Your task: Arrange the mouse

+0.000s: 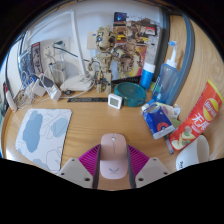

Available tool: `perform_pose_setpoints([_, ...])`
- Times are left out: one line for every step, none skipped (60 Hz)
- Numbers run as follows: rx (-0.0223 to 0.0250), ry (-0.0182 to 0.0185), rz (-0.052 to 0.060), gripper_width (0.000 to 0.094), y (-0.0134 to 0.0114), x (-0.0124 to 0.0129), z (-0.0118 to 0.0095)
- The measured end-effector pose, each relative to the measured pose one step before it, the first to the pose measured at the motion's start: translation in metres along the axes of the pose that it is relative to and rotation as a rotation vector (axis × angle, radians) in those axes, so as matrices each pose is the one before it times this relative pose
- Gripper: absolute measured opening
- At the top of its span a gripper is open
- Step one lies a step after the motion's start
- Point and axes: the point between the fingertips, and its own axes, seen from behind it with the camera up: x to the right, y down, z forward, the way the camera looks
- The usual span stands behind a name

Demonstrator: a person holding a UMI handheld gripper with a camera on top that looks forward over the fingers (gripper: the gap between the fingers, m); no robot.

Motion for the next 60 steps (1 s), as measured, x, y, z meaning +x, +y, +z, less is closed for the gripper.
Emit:
perform_pose_setpoints([0.00019,-0.00109,-0.0016,0.042,-0.00015,-0.00052,0.00005])
perform_pose_setpoints([-0.00115,-0.00021,-0.0013,0.0409,0.00029,-0.00025,-0.00001])
perform_pose_setpoints([-0.00123,-0.00203,-0.0017,0.0396,0.00026,-0.00041,-0.00008])
perform_pose_setpoints([-0.00053,-0.00393,-0.0027,0.0401,0.00013,-0.00059,-0.00002])
perform_pose_setpoints([-0.00102,-0.00502,-0.0034,0.0371,0.00002,-0.00054,-0.00007])
perform_pose_setpoints([-0.00185,-0.00395,-0.0014,0.0407,0.00038,-0.0003,0.00009])
perform_pose_setpoints([0.00022,-0.00474,0.0001,0.0336,0.0003,-0.00022,0.0002])
perform_pose_setpoints([-0.00521,-0.00285,-0.0005,0.0319,0.00086,-0.00012,-0.0002])
perform_pose_setpoints([-0.00236,-0.00133,-0.0011,0.0332,0.00011,-0.00008,-0.00006])
perform_pose_setpoints([-0.00623,0.00032,-0.0048,0.0297,0.00084,0.00035,-0.00024])
perform_pose_setpoints([-0.0027,0.0018,-0.0019,0.0281,-0.00002,0.00018,-0.00014])
perform_pose_setpoints([-0.00509,0.0029,0.0,0.0281,0.00042,-0.00016,-0.00017])
perform_pose_setpoints([-0.00275,0.00313,0.0004,0.028,-0.00017,-0.00007,-0.00001])
perform_pose_setpoints([-0.00376,0.00263,0.0003,0.0317,0.00013,-0.00011,0.00003])
perform_pose_setpoints([0.00072,0.00278,0.0017,0.0245,-0.00077,0.00022,0.00007])
perform_pose_setpoints([-0.00486,0.00398,0.0063,0.0244,0.00087,0.00002,0.00006])
perform_pose_setpoints([0.0025,0.00528,0.0055,0.0243,-0.00088,0.00026,0.00014])
perform_pose_setpoints([-0.00248,0.00523,0.0037,0.0244,0.00042,0.0002,-0.00004])
perform_pose_setpoints([-0.0005,0.00437,0.002,0.0244,-0.00025,0.00002,-0.00001])
perform_pose_setpoints([-0.00374,0.00346,0.0014,0.0243,0.00029,-0.00002,-0.00003])
perform_pose_setpoints([-0.00336,0.00313,0.0047,0.0243,-0.00002,0.00006,-0.00002])
perform_pose_setpoints([-0.00361,0.00296,0.0095,0.0244,-0.00025,-0.00025,-0.00023])
perform_pose_setpoints([-0.0047,0.00361,0.0071,0.0243,-0.00013,0.00051,-0.00037])
perform_pose_setpoints([-0.0072,0.0046,0.001,0.0243,0.00016,0.00032,-0.00072])
perform_pose_setpoints([-0.00996,0.00361,-0.0015,0.0243,0.00014,0.00023,-0.0016])
perform_pose_setpoints([-0.00321,0.00273,0.0048,0.0243,-0.00176,-0.00024,-0.00282])
perform_pose_setpoints([0.00705,0.0031,0.0128,0.0245,-0.00466,-0.00037,-0.00419])
perform_pose_setpoints([0.01301,0.00432,0.0153,0.0245,-0.00674,-0.00021,-0.00531])
perform_pose_setpoints([0.01356,0.00464,0.0116,0.0245,-0.00698,-0.00037,-0.0064])
perform_pose_setpoints([0.01687,0.00724,0.0084,0.0245,-0.00828,0.00001,-0.00712])
perform_pose_setpoints([0.01688,0.00869,0.0078,0.0246,-0.00926,-0.00029,-0.00712])
perform_pose_setpoints([0.01791,0.00853,0.0078,0.0244,-0.01018,-0.00053,-0.00742])
perform_pose_setpoints([0.01973,0.00662,0.0077,0.0245,-0.01143,-0.0015,-0.00786])
perform_pose_setpoints([0.02204,0.00378,0.0079,0.0246,-0.01195,-0.00196,-0.00809])
perform_pose_setpoints([0.02215,0.00134,0.0093,0.0244,-0.01209,-0.00331,-0.00829])
perform_pose_setpoints([0.02132,-0.00025,0.0083,0.0245,-0.0123,-0.00359,-0.00789])
perform_pose_setpoints([0.01626,-0.001,0.0053,0.0245,-0.01352,-0.00353,-0.00654])
perform_pose_setpoints([0.02213,-0.00149,0.0016,0.0245,-0.01055,-0.00419,-0.00814])
perform_pose_setpoints([0.02261,-0.00052,-0.0005,0.0246,-0.01237,-0.00443,-0.00711])
perform_pose_setpoints([0.02147,-0.00012,-0.0006,0.0244,-0.01216,-0.00509,-0.00682])
perform_pose_setpoints([0.02014,-0.00132,-0.0013,0.0246,-0.01196,-0.00556,-0.00639])
perform_pose_setpoints([0.0198,-0.00295,-0.0016,0.0245,-0.01179,-0.00618,-0.0063])
perform_pose_setpoints([0.0186,-0.00361,-0.0008,0.0245,-0.01256,-0.00694,-0.00518])
perform_pose_setpoints([0.02038,-0.00552,-0.0007,0.0247,-0.01092,-0.00711,-0.00521])
perform_pose_setpoints([0.01736,-0.0063,-0.001,0.0246,-0.01007,-0.00781,-0.00453])
perform_pose_setpoints([0.01345,-0.00635,-0.0015,0.0245,-0.00858,-0.00811,-0.00398])
perform_pose_setpoints([0.00908,-0.00732,-0.0012,0.0245,-0.00809,-0.00919,-0.00264])
perform_pose_setpoints([0.00997,-0.00979,-0.0016,0.0244,-0.00678,-0.00889,-0.00294])
perform_pose_setpoints([0.00881,-0.00775,-0.0006,0.0246,-0.00695,-0.00918,-0.00171])
perform_pose_setpoints([0.0101,-0.00984,0.0003,0.0246,-0.00525,-0.00919,-0.00158])
perform_pose_setpoints([0.00814,-0.00975,-0.0007,0.0245,-0.00502,-0.00909,-0.00121])
perform_pose_setpoints([0.00701,-0.00919,-0.0022,0.0245,-0.00371,-0.00909,-0.00075])
perform_pose_setpoints([0.00524,-0.0087,-0.0033,0.0247,-0.00285,-0.00904,-0.00005])
perform_pose_setpoints([0.00257,-0.00725,-0.0045,0.0261,-0.00176,-0.00871,0.00042])
perform_pose_setpoints([0.00027,-0.00486,-0.0061,0.0265,-0.0002,-0.00814,0.00101])
perform_pose_setpoints([-0.00319,-0.00563,-0.0076,0.0264,0.00114,-0.00842,0.00183])
perform_pose_setpoints([-0.00397,-0.00658,-0.0059,0.0264,0.00218,-0.00829,0.00205])
perform_pose_setpoints([-0.00482,-0.00899,-0.003,0.0264,0.00379,-0.00838,0.00198])
perform_pose_setpoints([-0.00732,-0.00778,-0.0017,0.0263,0.00413,-0.00831,0.00309])
perform_pose_setpoints([-0.0076,-0.00525,-0.0008,0.0263,0.00517,-0.00945,0.00405])
